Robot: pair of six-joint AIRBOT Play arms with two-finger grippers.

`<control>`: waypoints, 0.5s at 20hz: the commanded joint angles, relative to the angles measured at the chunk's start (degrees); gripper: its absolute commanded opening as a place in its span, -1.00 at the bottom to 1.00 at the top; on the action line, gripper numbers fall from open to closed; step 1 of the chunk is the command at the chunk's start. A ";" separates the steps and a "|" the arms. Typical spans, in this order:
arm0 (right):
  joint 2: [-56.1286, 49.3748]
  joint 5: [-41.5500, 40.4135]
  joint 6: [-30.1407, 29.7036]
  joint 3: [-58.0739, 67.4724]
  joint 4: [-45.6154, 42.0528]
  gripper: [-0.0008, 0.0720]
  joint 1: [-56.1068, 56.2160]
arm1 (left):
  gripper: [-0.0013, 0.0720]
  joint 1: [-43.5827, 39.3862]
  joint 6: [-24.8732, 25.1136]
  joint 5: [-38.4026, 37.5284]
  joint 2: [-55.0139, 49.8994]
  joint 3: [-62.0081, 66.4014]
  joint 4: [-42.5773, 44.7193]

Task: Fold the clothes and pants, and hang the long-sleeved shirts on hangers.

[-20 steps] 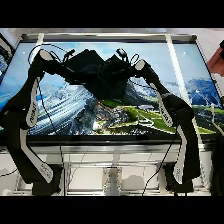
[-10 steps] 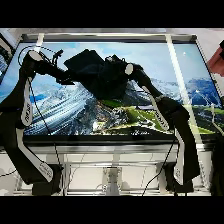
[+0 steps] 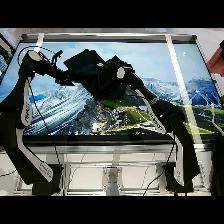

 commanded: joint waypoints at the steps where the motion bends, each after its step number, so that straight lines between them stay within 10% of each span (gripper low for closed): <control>1: 1.49 17.16 0.02 -0.13 0.24 -0.91 0.39 | 0.06 0.07 0.07 -2.03 0.00 0.02 0.02; 4: 7.63 30.21 0.37 -6.32 5.09 -0.91 1.07 | 0.02 0.07 0.02 -4.33 0.04 0.02 -0.44; 10: 33.64 14.62 3.39 -43.67 -0.33 -0.91 2.95 | 0.01 0.22 -0.04 -13.05 0.72 0.02 -0.63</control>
